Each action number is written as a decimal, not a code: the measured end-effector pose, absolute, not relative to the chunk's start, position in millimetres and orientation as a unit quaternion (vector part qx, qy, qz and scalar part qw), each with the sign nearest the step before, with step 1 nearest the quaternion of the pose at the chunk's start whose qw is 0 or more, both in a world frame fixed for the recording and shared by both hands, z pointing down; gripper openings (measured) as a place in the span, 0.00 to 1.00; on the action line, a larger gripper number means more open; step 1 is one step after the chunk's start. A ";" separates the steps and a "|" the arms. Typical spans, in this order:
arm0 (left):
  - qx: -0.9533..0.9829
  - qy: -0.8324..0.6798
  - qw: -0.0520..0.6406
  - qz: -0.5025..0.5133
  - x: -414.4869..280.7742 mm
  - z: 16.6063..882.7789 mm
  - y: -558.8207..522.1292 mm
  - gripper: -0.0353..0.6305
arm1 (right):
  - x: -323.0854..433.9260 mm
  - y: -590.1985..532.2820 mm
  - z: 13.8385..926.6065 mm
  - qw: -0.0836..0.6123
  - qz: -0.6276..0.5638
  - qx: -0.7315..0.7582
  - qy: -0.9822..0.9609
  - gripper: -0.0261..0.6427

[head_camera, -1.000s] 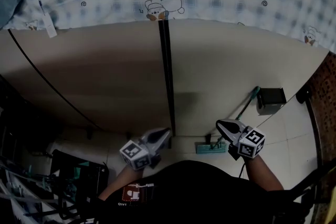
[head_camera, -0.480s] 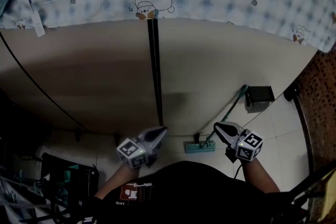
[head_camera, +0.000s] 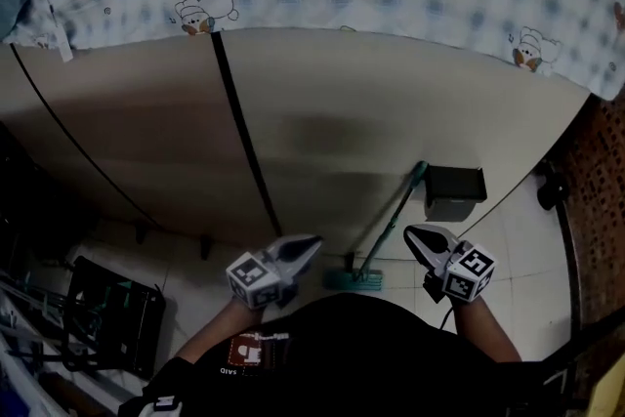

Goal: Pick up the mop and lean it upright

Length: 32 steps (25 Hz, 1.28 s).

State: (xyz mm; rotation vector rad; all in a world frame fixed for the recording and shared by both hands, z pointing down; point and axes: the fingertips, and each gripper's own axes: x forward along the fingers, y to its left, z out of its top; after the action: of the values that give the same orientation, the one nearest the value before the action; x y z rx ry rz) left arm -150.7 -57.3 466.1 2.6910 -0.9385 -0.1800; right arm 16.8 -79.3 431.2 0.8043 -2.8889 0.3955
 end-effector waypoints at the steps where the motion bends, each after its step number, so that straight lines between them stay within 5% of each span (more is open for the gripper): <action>1: 0.928 -0.335 0.148 -0.068 -126.5 466.7 -59.8 0.05 | 37.4 -80.7 432.6 0.064 0.128 0.257 -0.956 0.06; 10: 0.923 -0.337 0.169 -0.072 36.4 450.4 -78.7 0.05 | 165.7 -97.7 437.7 0.075 0.141 0.218 -0.963 0.06; 32: 0.942 -0.299 0.150 0.022 33.7 504.1 -172.1 0.08 | 161.3 -125.2 434.7 0.055 0.159 0.278 -0.946 0.06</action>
State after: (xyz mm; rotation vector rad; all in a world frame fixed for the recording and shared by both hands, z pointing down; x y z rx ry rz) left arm 33.7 -172.1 504.1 2.7076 -0.8584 0.0633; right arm 161.3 -125.2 434.7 0.8447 -2.8701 0.4830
